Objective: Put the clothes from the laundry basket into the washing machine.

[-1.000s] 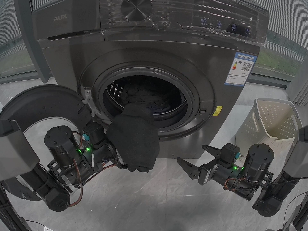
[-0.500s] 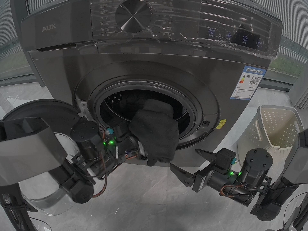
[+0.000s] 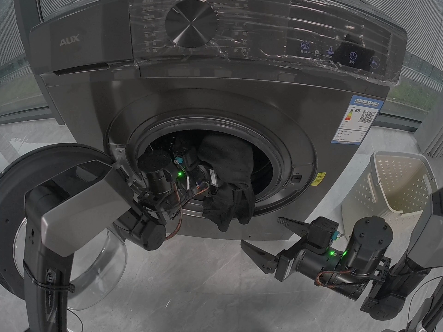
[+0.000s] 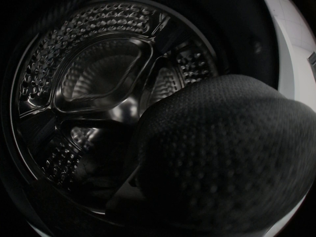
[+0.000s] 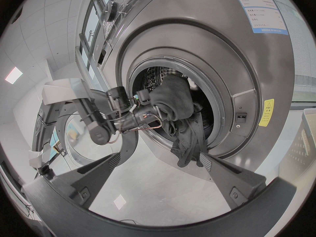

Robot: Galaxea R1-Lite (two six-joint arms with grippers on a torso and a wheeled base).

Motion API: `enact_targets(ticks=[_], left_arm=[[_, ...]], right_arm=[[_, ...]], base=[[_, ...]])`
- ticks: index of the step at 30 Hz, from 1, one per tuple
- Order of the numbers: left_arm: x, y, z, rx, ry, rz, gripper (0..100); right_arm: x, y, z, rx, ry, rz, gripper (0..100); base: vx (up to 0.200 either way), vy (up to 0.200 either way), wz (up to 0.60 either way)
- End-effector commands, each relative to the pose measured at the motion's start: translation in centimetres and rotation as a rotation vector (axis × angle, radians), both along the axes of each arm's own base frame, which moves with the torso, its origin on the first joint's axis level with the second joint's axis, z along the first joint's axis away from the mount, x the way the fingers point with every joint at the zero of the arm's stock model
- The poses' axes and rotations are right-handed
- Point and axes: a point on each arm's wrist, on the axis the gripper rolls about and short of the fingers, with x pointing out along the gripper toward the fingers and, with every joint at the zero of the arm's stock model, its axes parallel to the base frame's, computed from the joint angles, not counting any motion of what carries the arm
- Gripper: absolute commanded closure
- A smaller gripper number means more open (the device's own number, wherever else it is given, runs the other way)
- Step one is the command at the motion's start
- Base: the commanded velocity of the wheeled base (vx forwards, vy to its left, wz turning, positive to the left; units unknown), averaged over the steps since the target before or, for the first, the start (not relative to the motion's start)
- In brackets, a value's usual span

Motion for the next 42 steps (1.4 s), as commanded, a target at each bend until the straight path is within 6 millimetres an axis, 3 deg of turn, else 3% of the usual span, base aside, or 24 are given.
enact_targets(ticks=[1, 12, 18, 20, 25, 26, 31, 34, 42], left_arm=[[3.5, 0.5, -2.6, 0.015, 0.019, 0.077, 100], [8.5, -0.8, -2.7, -0.021, -0.023, 0.160, 100], [10.8, -1.7, -0.8, -0.064, -0.072, 0.199, 100], [11.0, -1.8, -1.8, -0.045, -0.032, 0.212, 100], [10.9, -2.0, -2.0, -0.044, -0.024, 0.208, 100], [10.9, -2.1, -2.0, -0.047, -0.022, 0.207, 0], [10.5, -2.3, -0.7, -0.091, -0.019, 0.226, 0], [8.3, -2.4, 0.4, -0.040, 0.068, 0.200, 0], [2.5, -2.3, -1.6, 0.144, 0.291, 0.076, 0]], right_arm=[[-0.1, 0.0, 0.2, 0.004, -0.008, 0.005, 0], [-0.3, 0.3, 0.2, 0.005, -0.005, 0.016, 0], [-0.3, 0.3, 0.1, 0.004, -0.004, 0.016, 0], [-0.4, 0.2, 0.2, 0.004, -0.004, 0.014, 0], [-0.4, 0.2, 0.1, 0.002, -0.004, 0.014, 0], [-0.3, 0.3, 0.1, 0.003, -0.005, 0.014, 0], [-0.3, 0.3, 0.1, 0.003, -0.003, 0.016, 0], [-0.3, 0.3, 0.0, 0.001, -0.001, 0.016, 0], [-0.3, 0.3, 0.0, 0.001, -0.001, 0.016, 0]], base=[[0.000, 0.000, 0.00], [0.000, 0.000, 0.00], [0.000, 0.000, 0.00], [0.000, 0.000, 0.00], [0.000, 0.000, 0.00], [0.000, 0.000, 0.00], [0.000, 0.000, 0.00], [0.000, 0.000, 0.00], [0.000, 0.000, 0.00]])
